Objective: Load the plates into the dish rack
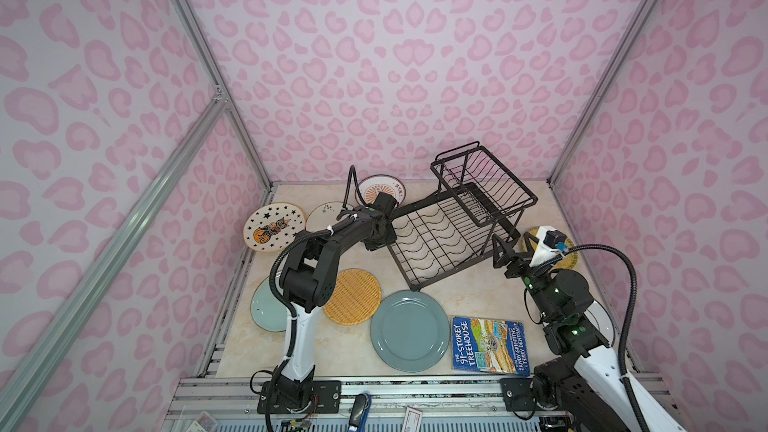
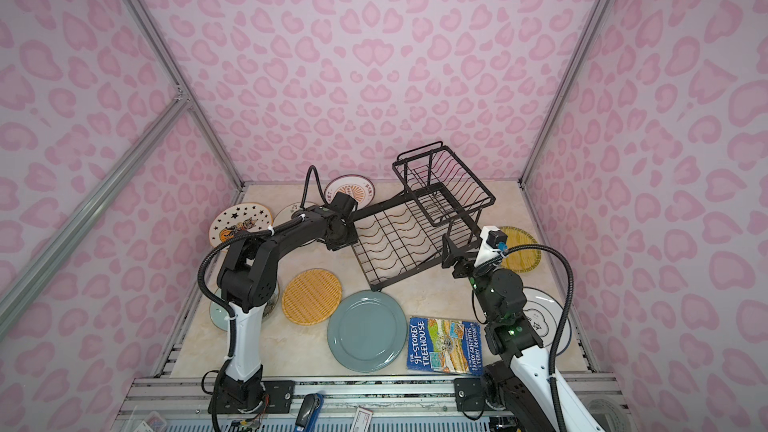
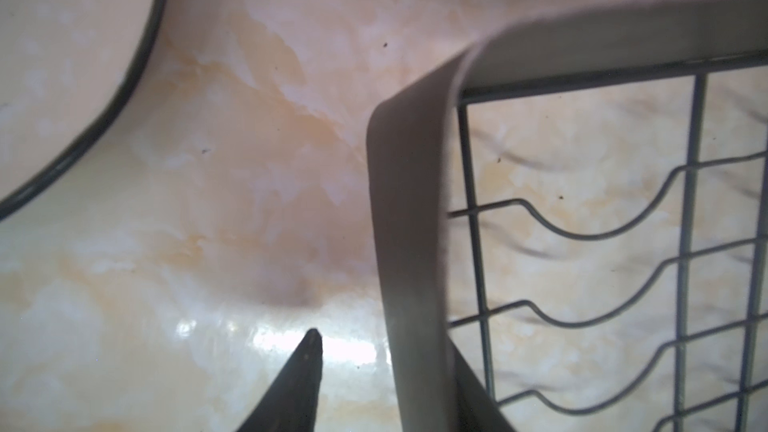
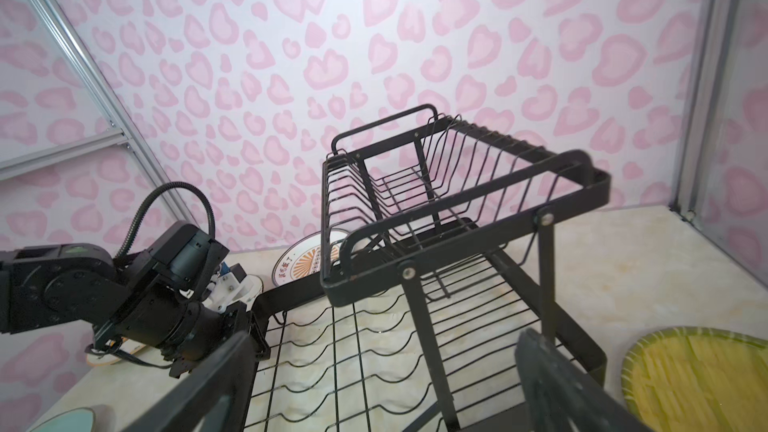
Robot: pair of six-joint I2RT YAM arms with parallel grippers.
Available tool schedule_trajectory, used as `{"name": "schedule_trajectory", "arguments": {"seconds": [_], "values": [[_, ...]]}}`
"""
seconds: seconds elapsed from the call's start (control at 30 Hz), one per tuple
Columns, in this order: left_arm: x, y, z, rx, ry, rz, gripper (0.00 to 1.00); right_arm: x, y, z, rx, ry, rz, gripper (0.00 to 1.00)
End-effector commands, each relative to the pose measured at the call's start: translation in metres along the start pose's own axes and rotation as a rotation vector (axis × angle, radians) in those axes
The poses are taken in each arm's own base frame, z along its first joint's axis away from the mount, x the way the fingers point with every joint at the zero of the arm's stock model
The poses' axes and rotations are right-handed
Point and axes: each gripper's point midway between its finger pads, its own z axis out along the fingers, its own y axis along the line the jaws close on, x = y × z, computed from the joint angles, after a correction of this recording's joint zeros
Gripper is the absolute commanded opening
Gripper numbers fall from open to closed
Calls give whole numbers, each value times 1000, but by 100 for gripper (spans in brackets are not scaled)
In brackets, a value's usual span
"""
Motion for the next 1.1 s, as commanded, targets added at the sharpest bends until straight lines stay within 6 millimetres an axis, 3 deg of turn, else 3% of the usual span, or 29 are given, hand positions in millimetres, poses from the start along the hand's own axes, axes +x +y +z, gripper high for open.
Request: {"name": "schedule_trajectory", "arguments": {"seconds": [0.0, 0.37, 0.77, 1.07], "values": [[-8, 4, 2, -14, -12, 18, 45, 6, -14, -11, 68, 22, 2, 98], [-28, 6, 9, -7, -24, 7, 43, -11, -9, -13, 66, 7, 14, 98], [-46, 5, 1, 41, -48, -14, 48, -11, -3, -8, 52, 58, 38, 98], [-54, 2, -8, 89, -56, -26, 49, 2, 10, -3, 6, 189, 89, 98]]}}
